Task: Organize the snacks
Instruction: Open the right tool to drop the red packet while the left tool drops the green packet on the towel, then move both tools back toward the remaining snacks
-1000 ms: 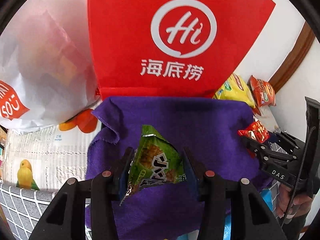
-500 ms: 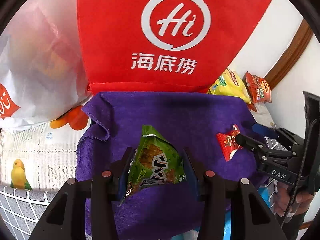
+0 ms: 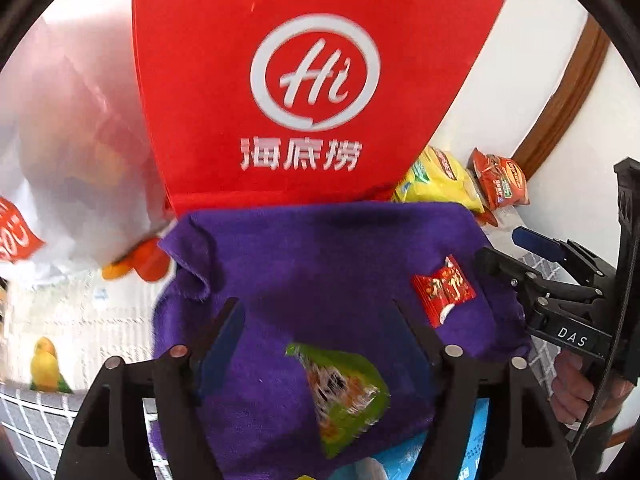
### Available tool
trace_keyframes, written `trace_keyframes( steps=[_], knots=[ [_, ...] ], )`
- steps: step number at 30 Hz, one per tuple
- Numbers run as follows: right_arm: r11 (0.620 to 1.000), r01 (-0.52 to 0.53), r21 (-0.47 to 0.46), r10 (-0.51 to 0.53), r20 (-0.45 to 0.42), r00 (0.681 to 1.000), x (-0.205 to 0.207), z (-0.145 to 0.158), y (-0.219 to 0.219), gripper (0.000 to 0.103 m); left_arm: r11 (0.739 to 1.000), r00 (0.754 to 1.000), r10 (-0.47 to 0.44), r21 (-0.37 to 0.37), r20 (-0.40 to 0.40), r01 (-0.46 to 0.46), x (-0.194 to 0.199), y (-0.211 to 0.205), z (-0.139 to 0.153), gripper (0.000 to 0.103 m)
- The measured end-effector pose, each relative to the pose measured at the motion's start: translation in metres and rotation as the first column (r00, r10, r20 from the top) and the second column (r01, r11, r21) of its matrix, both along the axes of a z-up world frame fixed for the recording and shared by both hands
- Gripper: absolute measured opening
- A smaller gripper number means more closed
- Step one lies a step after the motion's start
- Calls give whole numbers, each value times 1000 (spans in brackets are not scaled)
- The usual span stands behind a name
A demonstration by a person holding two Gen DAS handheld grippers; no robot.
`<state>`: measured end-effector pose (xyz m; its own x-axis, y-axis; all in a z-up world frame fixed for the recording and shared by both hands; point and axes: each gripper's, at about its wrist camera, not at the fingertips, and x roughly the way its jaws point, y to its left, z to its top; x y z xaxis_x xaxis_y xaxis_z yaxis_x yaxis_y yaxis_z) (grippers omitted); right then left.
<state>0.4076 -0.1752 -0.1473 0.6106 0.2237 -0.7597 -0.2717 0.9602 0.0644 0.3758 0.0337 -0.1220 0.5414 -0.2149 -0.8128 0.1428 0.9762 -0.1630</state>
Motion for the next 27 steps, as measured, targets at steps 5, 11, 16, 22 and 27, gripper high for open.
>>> trace_keyframes(
  steps=[5,11,16,22,27],
  knots=[
    [999,35,-28,-35,13,999,0,2,1,83,998,1000,9,54,23,-10,-4,-7,10,77],
    [994,79,-72,-76,53,996,-3,13,1,85,992,999,40,117,34,-44,-5,-11,16,77],
    [993,75,-93,-63,130,990,-14,29,2,85,992,998,37,117,55,-44,-11,-13,25,77],
    [994,67,-84,-53,152,987,-39,44,1,85,996,996,30,86,83,-37,-22,-17,40,77],
    [994,92,-59,-82,150,985,-61,56,-8,85,998,990,46,31,137,-51,-40,-15,61,77]
  ],
)
